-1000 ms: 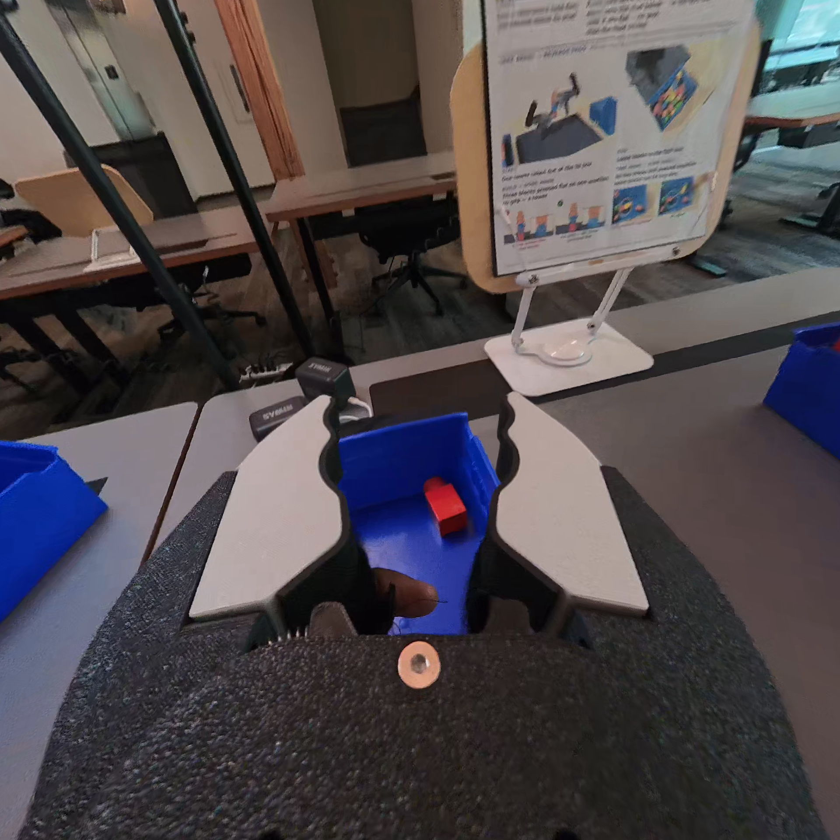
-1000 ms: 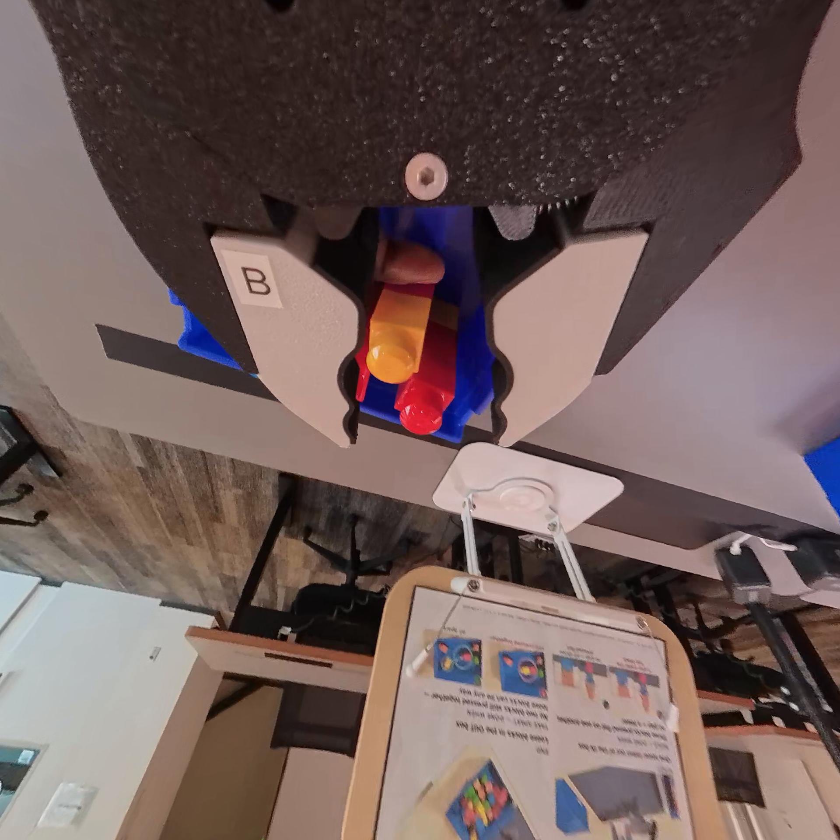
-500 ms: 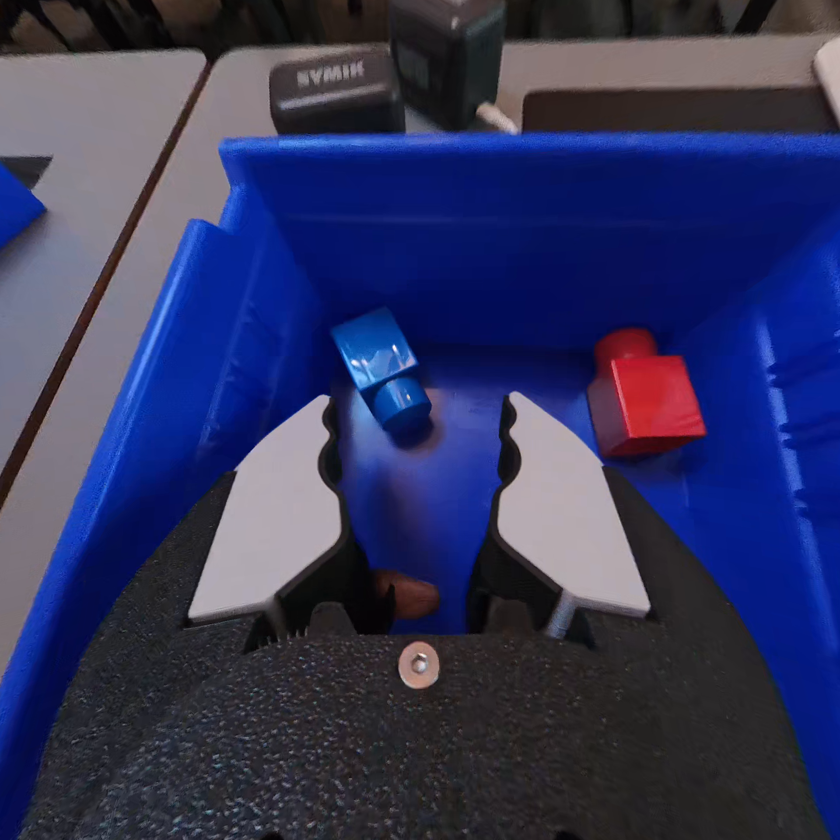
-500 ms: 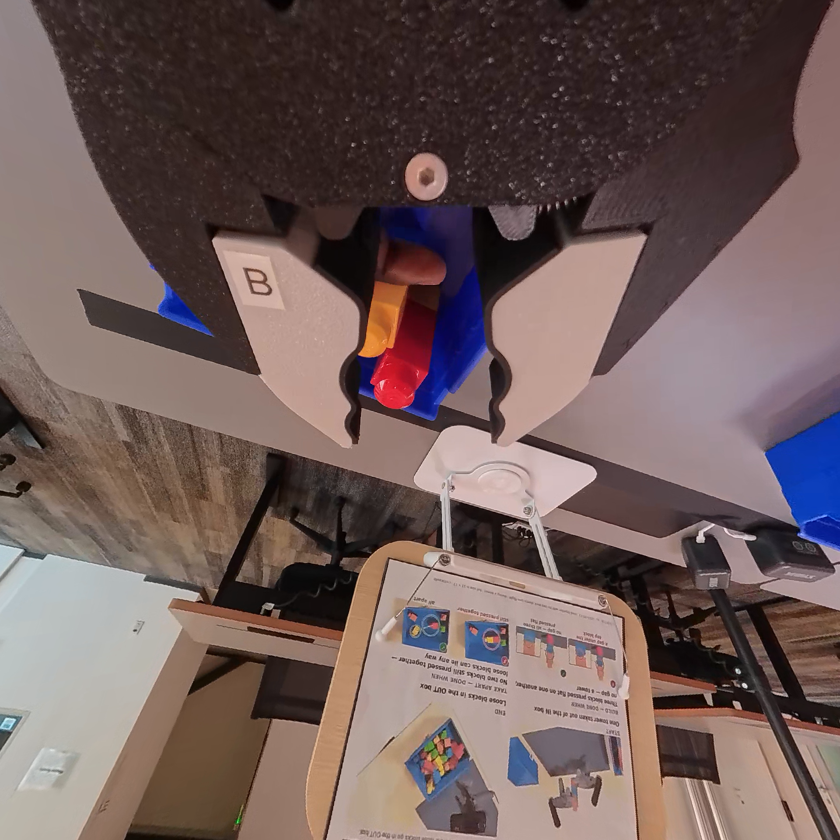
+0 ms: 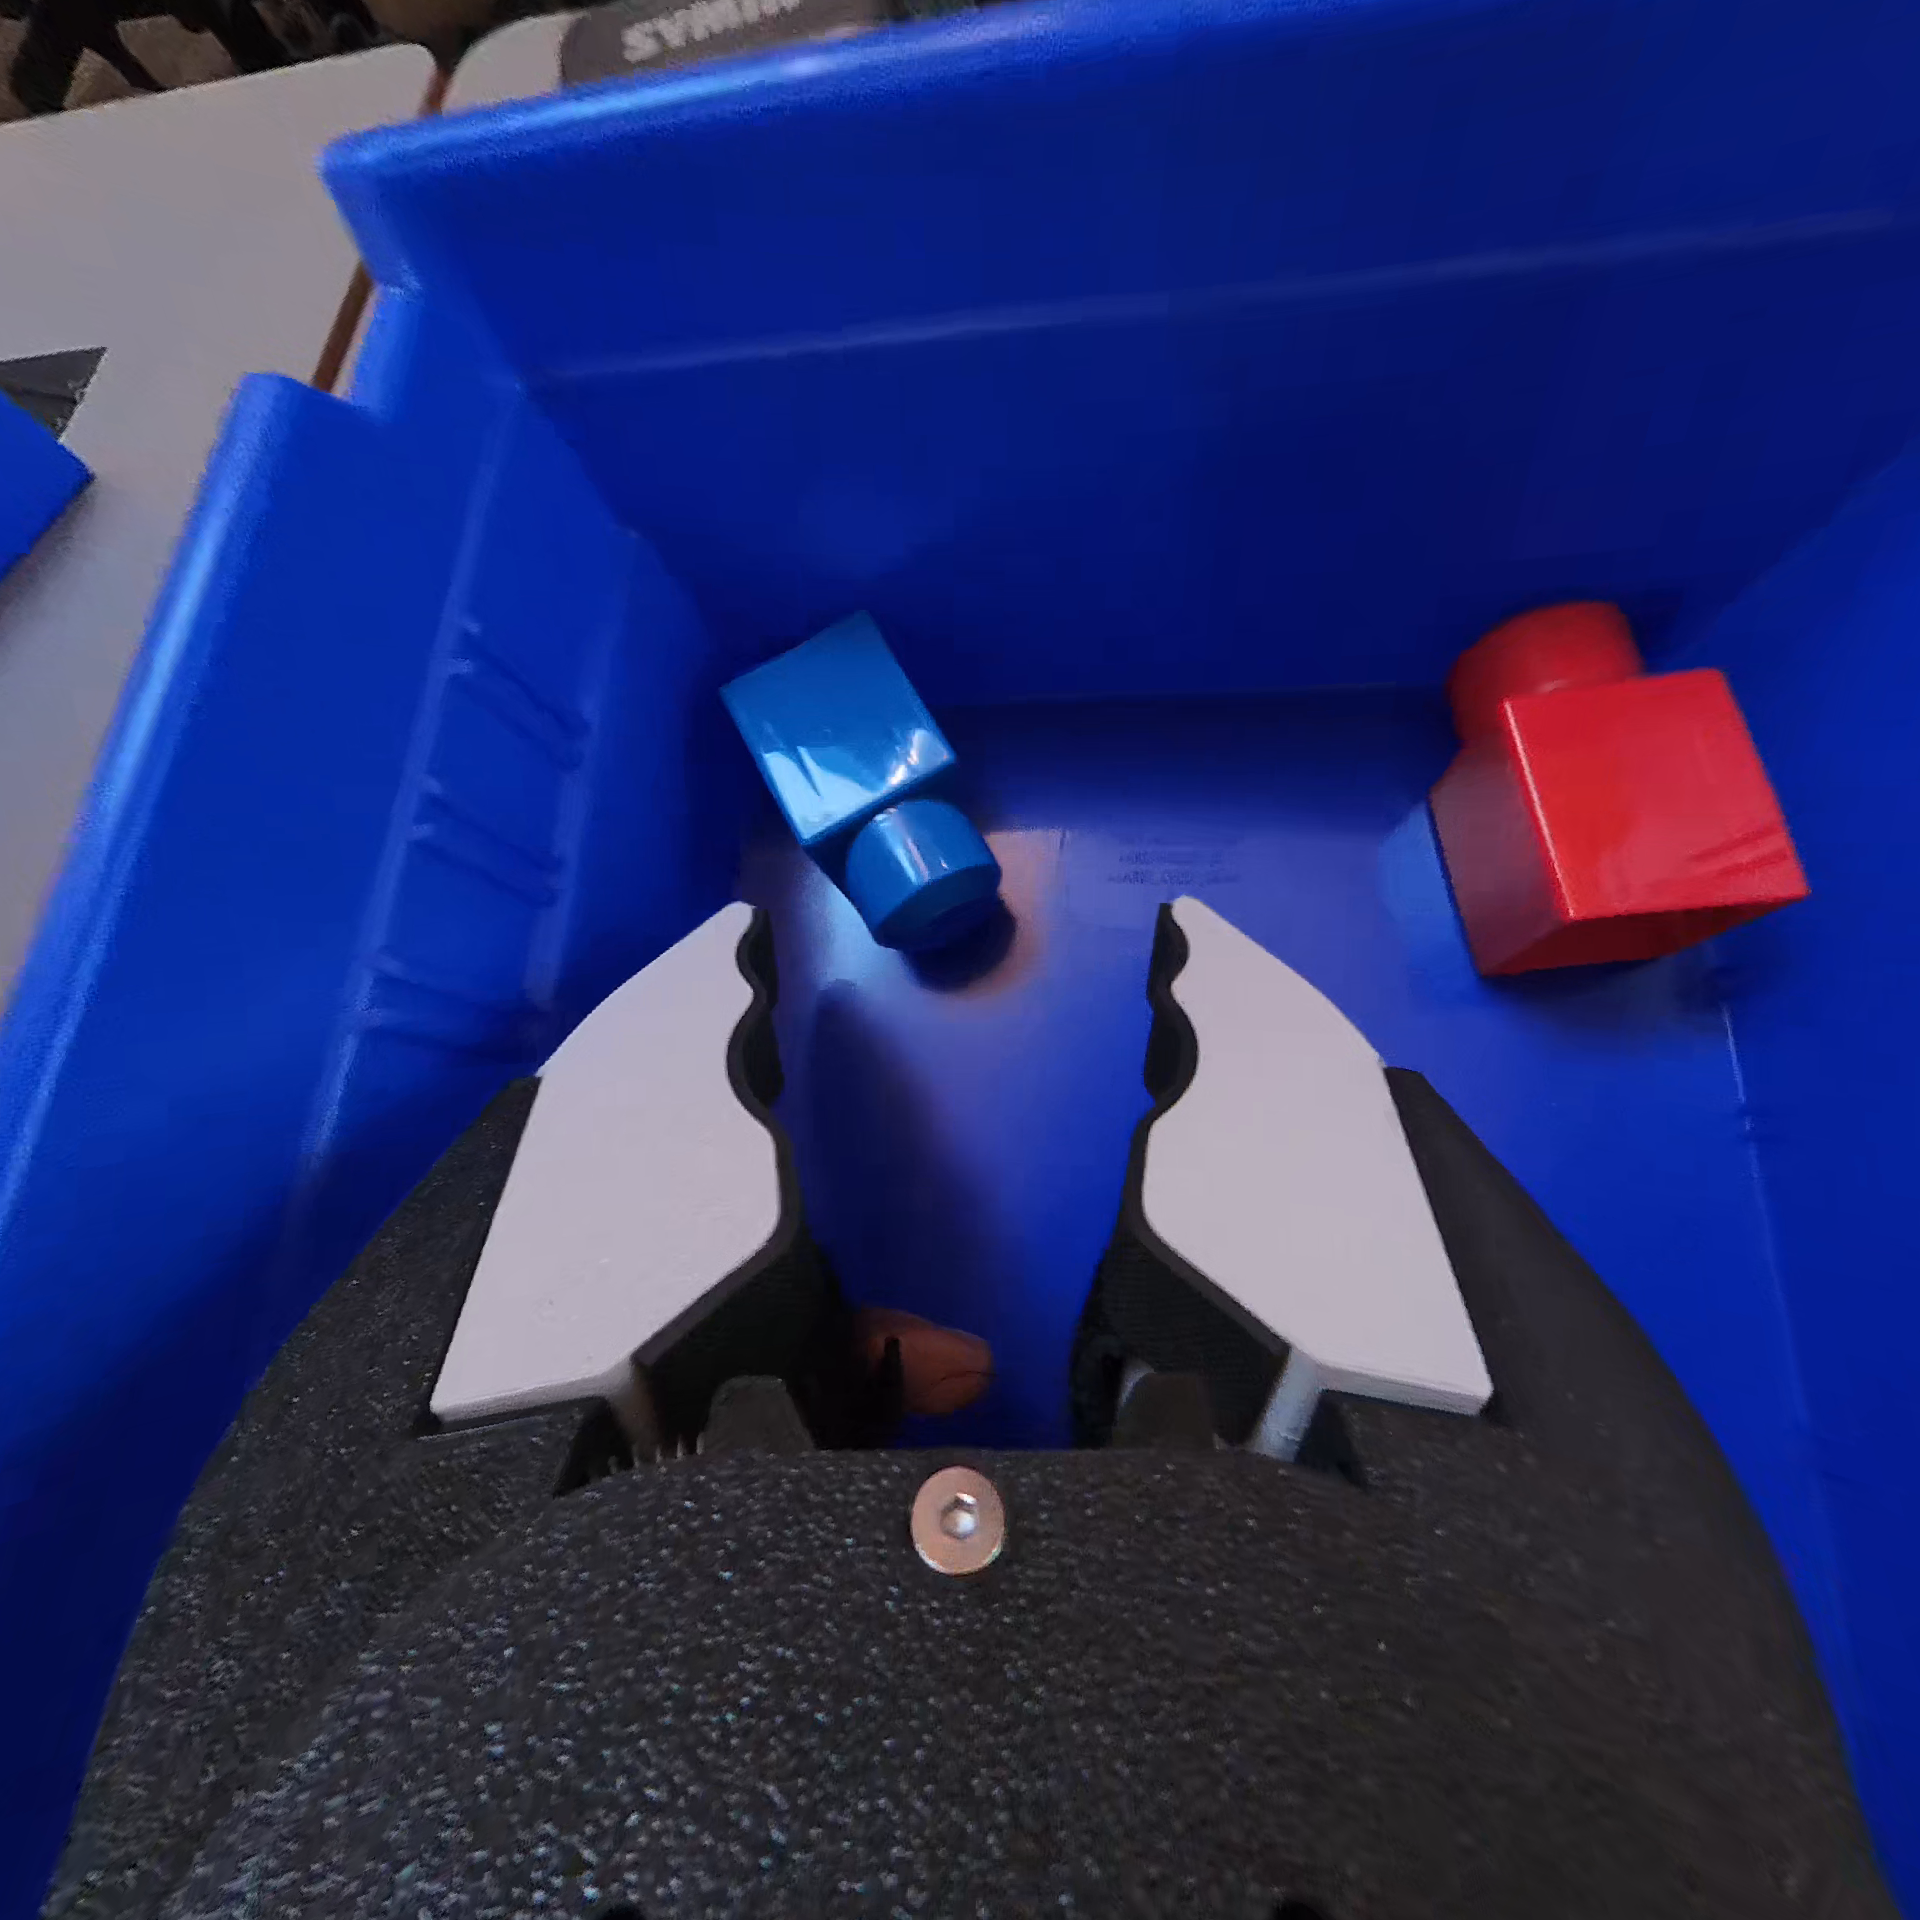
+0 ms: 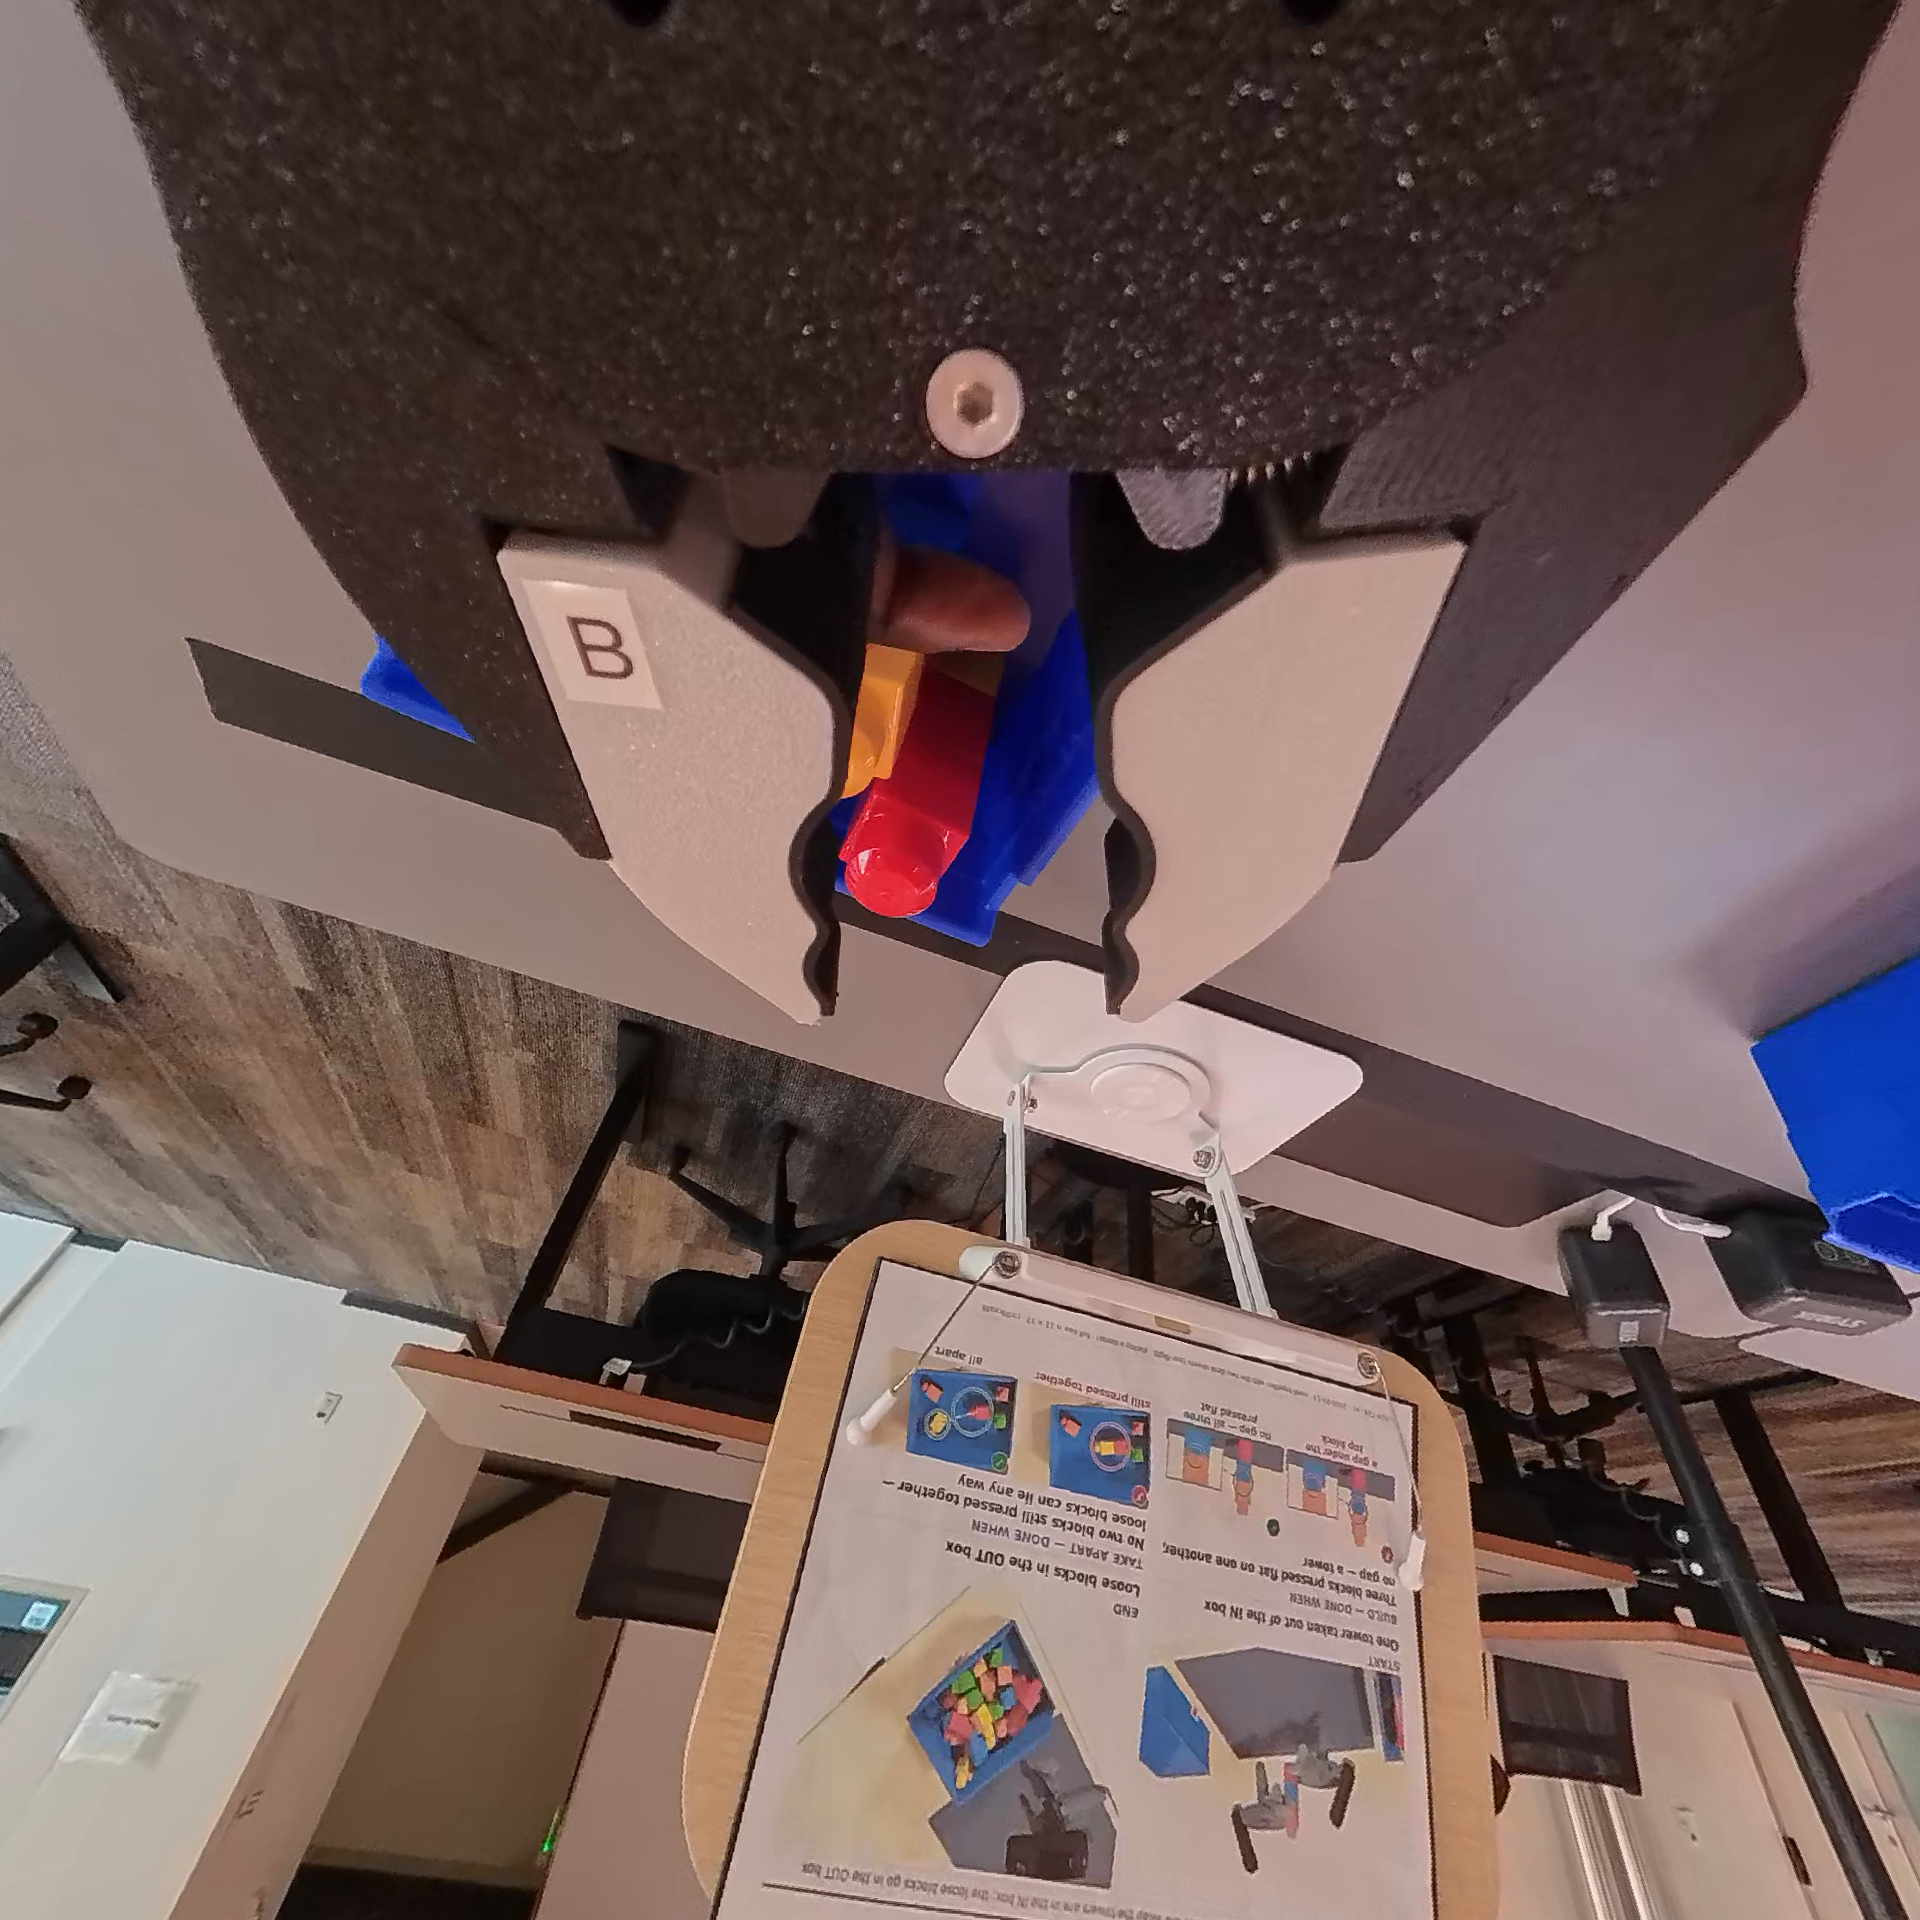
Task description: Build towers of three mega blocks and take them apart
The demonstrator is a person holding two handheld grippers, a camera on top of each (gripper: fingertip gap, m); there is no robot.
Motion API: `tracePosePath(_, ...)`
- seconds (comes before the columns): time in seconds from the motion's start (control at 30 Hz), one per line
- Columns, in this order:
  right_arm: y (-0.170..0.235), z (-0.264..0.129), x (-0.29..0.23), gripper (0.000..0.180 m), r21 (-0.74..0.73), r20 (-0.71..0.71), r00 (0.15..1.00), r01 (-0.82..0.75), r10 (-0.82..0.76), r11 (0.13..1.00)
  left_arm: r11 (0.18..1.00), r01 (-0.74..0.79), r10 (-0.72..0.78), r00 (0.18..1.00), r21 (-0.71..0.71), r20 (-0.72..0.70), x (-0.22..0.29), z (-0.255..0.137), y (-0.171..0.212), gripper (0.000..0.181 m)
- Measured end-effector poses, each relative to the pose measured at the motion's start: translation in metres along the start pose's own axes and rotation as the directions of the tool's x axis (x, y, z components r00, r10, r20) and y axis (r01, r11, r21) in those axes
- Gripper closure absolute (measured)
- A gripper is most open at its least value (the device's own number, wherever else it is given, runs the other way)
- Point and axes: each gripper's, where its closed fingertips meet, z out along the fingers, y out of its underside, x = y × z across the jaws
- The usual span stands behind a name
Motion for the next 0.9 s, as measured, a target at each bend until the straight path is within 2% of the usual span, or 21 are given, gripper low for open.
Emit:
tracePosePath(0.1, -0.001, 0.000, -0.001, 0.132, 0.003, 0.002, 1.000, 0.001, -0.001, 1.000, 1.000, -0.018, 0.018, 1.000, -0.011, -0.002, 0.003, 0.008, 0.001, 0.115)
tracePosePath(0.2, -0.002, -0.001, -0.002, 0.132, 0.006, 0.001, 1.000, 0.007, -0.007, 1.000, 0.998, 0.060, -0.060, 0.998, 0.007, -0.021, 0.001, 0.016, -0.002, 0.124)
tracePosePath(0.3, -0.003, -0.002, 0.000, 0.132, 0.011, -0.003, 1.000, 0.006, -0.006, 1.000, 0.992, 0.125, -0.126, 0.992, -0.027, -0.028, -0.002, 0.024, 0.002, 0.120)
tracePosePath(0.4, -0.002, -0.004, 0.003, 0.133, 0.014, -0.008, 1.000, 0.003, -0.003, 1.000, 0.991, 0.132, -0.133, 0.991, -0.025, -0.035, -0.001, 0.027, 0.000, 0.124)
tracePosePath(0.5, -0.002, -0.006, 0.006, 0.133, 0.020, -0.018, 1.000, -0.001, 0.001, 1.000, 0.992, 0.126, -0.127, 0.991, -0.020, -0.049, 0.001, 0.029, -0.002, 0.147)
tracePosePath(0.57, -0.003, -0.008, 0.009, 0.133, 0.029, -0.026, 1.000, -0.004, 0.005, 1.000, 0.992, 0.128, -0.129, 0.990, -0.011, -0.057, 0.001, 0.027, -0.002, 0.150)
tracePosePath(0.7, -0.002, -0.010, 0.015, 0.135, 0.034, -0.039, 0.999, -0.010, 0.012, 0.999, 0.988, 0.151, -0.153, 0.979, -0.028, -0.136, 0.009, 0.018, 0.002, 0.150)
tracePosePath(0.8, 0.000, -0.011, 0.017, 0.135, 0.030, -0.046, 0.999, -0.010, 0.012, 0.999, 0.981, 0.196, -0.189, 0.938, -0.008, -0.290, 0.030, -0.007, -0.002, 0.150)
tracePosePath(0.87, 0.002, -0.009, 0.018, 0.136, 0.016, -0.050, 0.999, -0.004, 0.005, 1.000, 0.981, 0.169, -0.128, 0.931, 0.092, -0.342, 0.036, -0.029, -0.014, 0.151)
tracePosePath(0.9, 0.003, -0.008, 0.016, 0.136, 0.008, -0.044, 0.999, 0.000, 0.000, 1.000, 0.992, 0.119, -0.093, 0.931, 0.051, -0.354, 0.035, -0.036, -0.013, 0.150)
